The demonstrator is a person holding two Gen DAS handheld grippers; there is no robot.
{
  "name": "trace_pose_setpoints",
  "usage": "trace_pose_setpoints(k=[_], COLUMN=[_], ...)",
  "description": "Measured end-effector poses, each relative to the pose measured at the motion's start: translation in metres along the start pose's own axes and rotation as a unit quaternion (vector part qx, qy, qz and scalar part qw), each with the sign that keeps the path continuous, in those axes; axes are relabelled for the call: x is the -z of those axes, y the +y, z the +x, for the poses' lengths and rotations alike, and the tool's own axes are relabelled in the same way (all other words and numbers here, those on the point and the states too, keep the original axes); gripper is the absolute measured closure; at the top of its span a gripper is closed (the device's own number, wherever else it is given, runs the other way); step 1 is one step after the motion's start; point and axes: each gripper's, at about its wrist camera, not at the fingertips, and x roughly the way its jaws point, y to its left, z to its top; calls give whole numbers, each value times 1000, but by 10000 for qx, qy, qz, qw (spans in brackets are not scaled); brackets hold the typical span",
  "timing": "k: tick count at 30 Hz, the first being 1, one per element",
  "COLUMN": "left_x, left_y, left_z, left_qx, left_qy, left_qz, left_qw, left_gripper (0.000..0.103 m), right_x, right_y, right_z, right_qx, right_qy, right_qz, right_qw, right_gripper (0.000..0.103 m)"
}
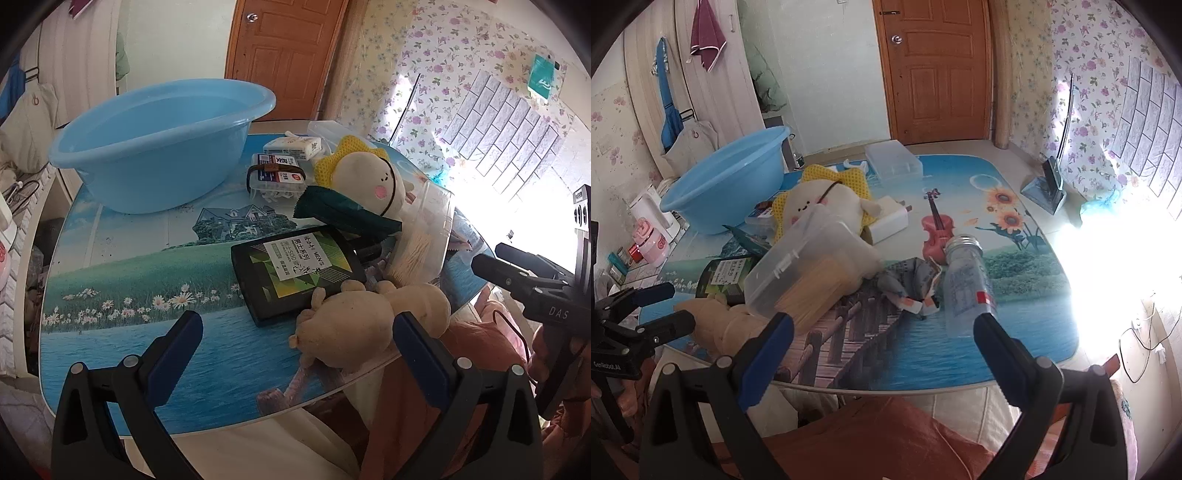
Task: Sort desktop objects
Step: 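Grasp the clear plastic bottle with the right gripper while the left gripper grasps the beige plush toy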
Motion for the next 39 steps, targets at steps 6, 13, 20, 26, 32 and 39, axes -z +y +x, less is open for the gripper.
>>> trace_pose_setpoints(k=[6, 13, 20, 26, 32, 39], left_x=[4, 3, 4, 3, 6, 10], left_y=[-1, -14, -20, -21, -19, -23], left_z=[-7, -1, 12, 13, 7, 10], left_qx=[119, -173, 23, 198, 329, 458], left_qy=[148, 312, 427, 354, 332, 457], left_qz=[-88, 423, 524, 404, 362, 465], left_qw=[9998, 9985, 9977, 9984, 9983, 9968], left_gripper=[0, 0, 5, 5, 26, 41], right_x=[-2, -13, -15, -14, -13, -13], right_y=[-15, -42, -67, -61, -52, -51], right_z=[-2, -9, 6, 22, 30, 32], right_qx=[129, 390, 456, 422, 417, 276], right_qy=[-26, -229, -3, 201, 295, 356], right_qz=[139, 400, 693, 523, 314, 152], right_qw=[9998, 9982, 9966, 9975, 9982, 9989], right_gripper=[3, 7, 23, 24, 24, 67])
